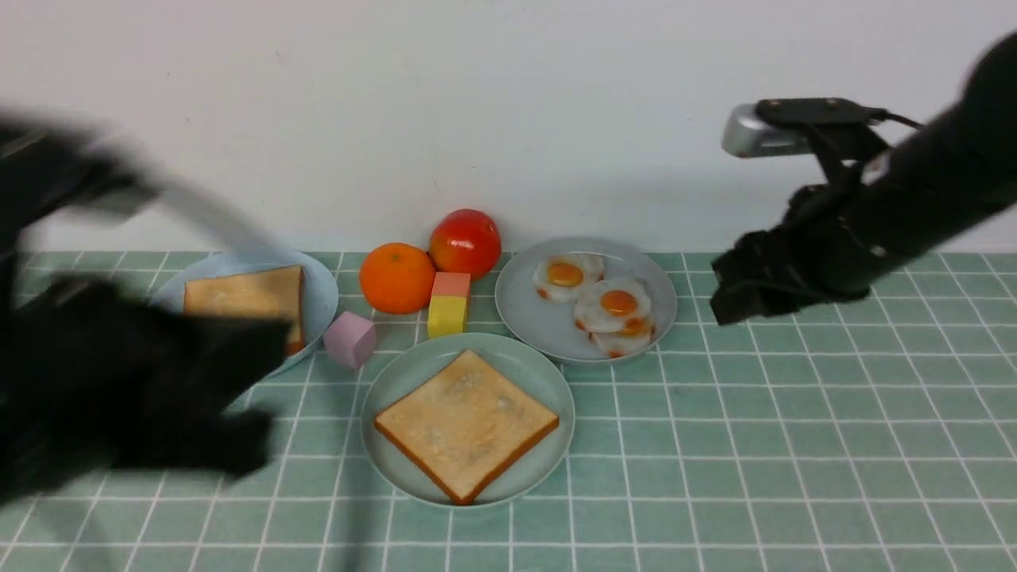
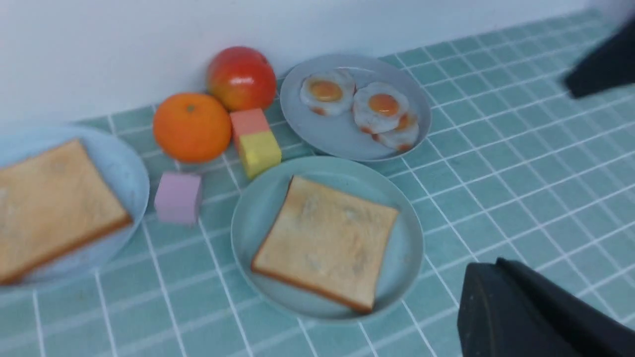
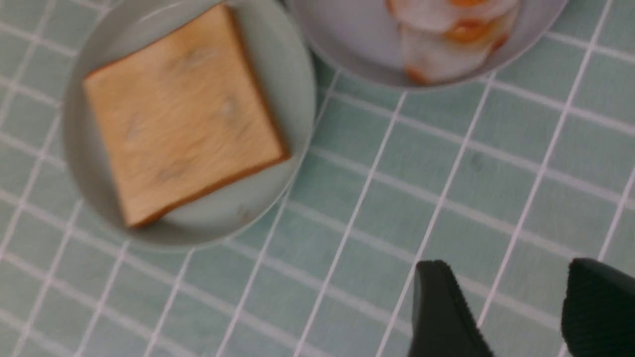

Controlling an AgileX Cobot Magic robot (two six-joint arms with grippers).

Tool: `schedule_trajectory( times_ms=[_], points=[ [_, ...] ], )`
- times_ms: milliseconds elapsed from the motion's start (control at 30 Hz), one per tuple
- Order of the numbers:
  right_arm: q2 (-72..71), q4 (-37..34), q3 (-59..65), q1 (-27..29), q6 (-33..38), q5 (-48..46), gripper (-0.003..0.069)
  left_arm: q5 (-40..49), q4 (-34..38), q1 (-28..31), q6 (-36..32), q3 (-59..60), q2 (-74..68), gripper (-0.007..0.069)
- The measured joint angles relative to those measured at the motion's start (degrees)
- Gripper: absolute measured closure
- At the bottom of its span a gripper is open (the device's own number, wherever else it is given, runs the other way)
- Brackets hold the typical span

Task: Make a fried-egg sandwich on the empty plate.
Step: Use the right arm to grab a fried egg

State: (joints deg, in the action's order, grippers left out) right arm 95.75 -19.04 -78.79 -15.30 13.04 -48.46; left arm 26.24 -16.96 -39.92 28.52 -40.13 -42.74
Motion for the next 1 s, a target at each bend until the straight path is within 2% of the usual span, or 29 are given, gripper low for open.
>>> schedule_trajectory(
  times_ms=[133,233,267,367,467,600,833,1000],
  points=[
    [6.2,-0.6,-6.0,-1.4,3.7,-0.2,0.0304,-0.3,-1.5,0.0,4.2,6.0,9.5,0.0638],
    [11.8,3.7,-12.5,-4.9,3.7,-0.6,0.0304,-0.4,-4.8,0.0,8.4,9.1,14.4,0.0638],
    [15.3,8.9,-16.3,-7.0,2.3,-1.2,0.0304,-0.3,-6.1,0.0,11.6,9.9,15.8,0.0638],
    [20.8,17.7,-22.7,-10.7,-1.8,-2.4,0.0300,-0.1,-7.1,0.0,14.7,9.9,16.0,0.0638],
    [25.8,24.6,-26.9,-13.1,-5.0,-2.7,0.0288,-0.1,-7.3,0.0,15.4,9.9,15.7,0.0638],
    [32.1,31.5,-30.9,-14.6,-6.5,-2.5,0.0224,0.0,-7.4,0.0,15.6,9.9,15.2,0.0638],
    [39.3,34.6,-34.3,-14.5,-7.0,-0.2,0.0107,0.0,-7.4,0.0,15.7,9.9,14.7,0.0638],
    [41.0,38.2,-35.8,-14.5,-7.1,3.5,0.0091,0.0,-7.4,0.0,15.7,9.9,14.7,0.0638]
  ],
)
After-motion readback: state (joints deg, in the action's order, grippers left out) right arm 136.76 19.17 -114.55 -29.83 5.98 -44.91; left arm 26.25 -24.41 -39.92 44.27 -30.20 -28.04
